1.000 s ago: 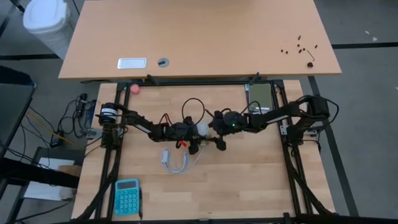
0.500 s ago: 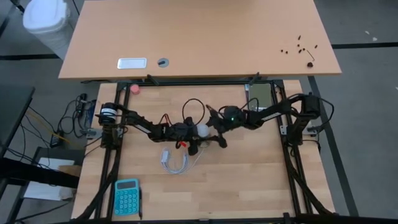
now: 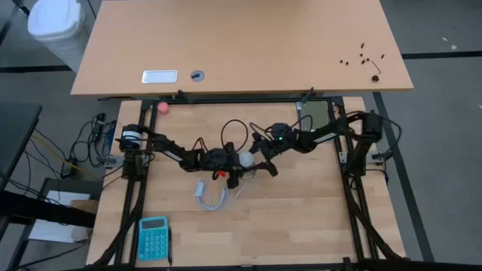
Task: Screw lightbulb
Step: Insert the lightbulb into the lamp holder
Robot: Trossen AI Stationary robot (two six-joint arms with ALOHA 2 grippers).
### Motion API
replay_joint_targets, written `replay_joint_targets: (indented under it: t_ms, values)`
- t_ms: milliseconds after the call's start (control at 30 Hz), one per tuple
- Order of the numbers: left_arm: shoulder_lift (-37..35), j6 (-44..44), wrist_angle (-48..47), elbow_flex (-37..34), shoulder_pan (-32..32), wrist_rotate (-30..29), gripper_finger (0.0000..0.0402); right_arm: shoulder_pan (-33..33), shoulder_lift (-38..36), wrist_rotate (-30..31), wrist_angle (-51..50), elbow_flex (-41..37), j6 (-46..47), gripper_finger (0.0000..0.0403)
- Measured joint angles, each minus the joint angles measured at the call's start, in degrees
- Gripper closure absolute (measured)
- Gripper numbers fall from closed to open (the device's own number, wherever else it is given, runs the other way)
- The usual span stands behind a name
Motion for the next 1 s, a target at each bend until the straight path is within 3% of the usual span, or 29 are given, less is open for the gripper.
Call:
replay_joint_targets:
  t_ms: [267, 400, 833, 1000]
  values:
    - [0.0, 0.8, -0.1, 0.0, 0.0, 2.6, 0.0204, -0.8, 8.6, -6.3, 12.7, 0.3, 2.4, 0.0066]
    - [0.0, 2.1, -0.5, 0.1, 0.0, 5.0, 0.0204, -1.0, 9.8, -8.3, 17.9, 0.5, 2.0, 0.0058]
    - [0.0, 5.7, -0.1, 0.0, 0.0, 10.6, 0.0204, -1.3, 12.2, -15.1, 21.5, 0.9, 1.9, 0.0107]
    - [0.0, 6.0, 0.0, 0.0, 0.0, 11.6, 0.0204, -1.5, 17.5, -17.6, 31.6, 1.6, 7.0, 0.0123]
